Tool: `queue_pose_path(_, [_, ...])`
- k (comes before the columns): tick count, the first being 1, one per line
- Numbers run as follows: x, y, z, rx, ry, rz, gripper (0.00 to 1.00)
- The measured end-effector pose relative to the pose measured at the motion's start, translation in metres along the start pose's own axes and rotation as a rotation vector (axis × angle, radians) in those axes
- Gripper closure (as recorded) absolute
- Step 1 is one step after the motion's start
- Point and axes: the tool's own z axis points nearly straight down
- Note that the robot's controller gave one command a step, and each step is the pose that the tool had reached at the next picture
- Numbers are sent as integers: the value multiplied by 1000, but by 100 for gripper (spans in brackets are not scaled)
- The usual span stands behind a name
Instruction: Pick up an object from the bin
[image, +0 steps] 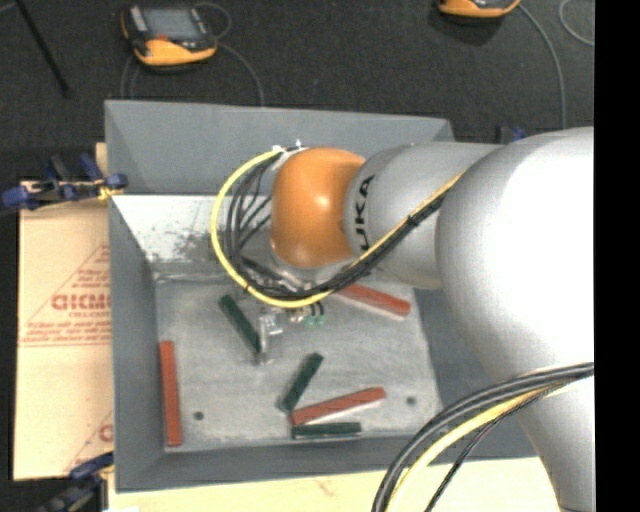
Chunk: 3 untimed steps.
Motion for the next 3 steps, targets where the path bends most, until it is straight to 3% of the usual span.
queue_pose_path(1, [-10, 9, 4, -1, 2, -136, 100])
queue_pose_path(2, [-10, 9, 4, -2, 2, -135, 0])
queue_pose_path(3, [-10, 9, 4, -2, 2, -135, 0])
